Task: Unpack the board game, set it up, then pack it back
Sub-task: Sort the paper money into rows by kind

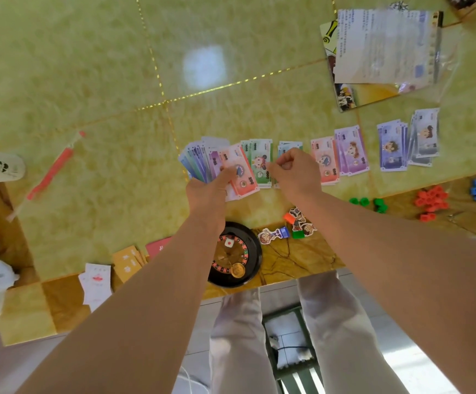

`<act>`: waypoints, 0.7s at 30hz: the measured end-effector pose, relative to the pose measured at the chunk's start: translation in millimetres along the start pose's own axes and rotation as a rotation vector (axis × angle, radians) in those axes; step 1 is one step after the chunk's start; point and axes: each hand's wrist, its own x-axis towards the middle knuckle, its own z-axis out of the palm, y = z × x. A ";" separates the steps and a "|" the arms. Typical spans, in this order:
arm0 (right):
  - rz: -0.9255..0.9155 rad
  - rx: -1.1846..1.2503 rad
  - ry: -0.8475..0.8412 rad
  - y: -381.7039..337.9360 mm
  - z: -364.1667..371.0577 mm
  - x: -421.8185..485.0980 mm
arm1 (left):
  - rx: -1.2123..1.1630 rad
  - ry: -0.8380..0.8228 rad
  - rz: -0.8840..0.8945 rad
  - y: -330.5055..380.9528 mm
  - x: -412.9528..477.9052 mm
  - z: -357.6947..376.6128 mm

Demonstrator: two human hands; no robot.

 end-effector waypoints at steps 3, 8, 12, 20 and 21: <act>-0.018 0.203 -0.139 -4.5 -4.0 -4.0 | -0.009 -0.025 -0.007 -1.4 0.0 5.3; -0.045 0.202 -0.225 -6.6 -16.5 -4.9 | -0.102 -0.191 -0.022 2.7 -7.9 19.3; -0.042 0.244 -0.216 -0.9 -38.1 -0.6 | -0.109 -0.226 -0.036 6.9 -13.6 37.8; 0.060 0.197 -0.044 29.8 -85.7 16.2 | 0.058 -0.083 -0.016 -4.4 -17.7 76.9; 0.064 0.136 -0.022 36.2 -89.0 19.3 | 0.059 -0.084 -0.014 -5.9 -18.8 80.7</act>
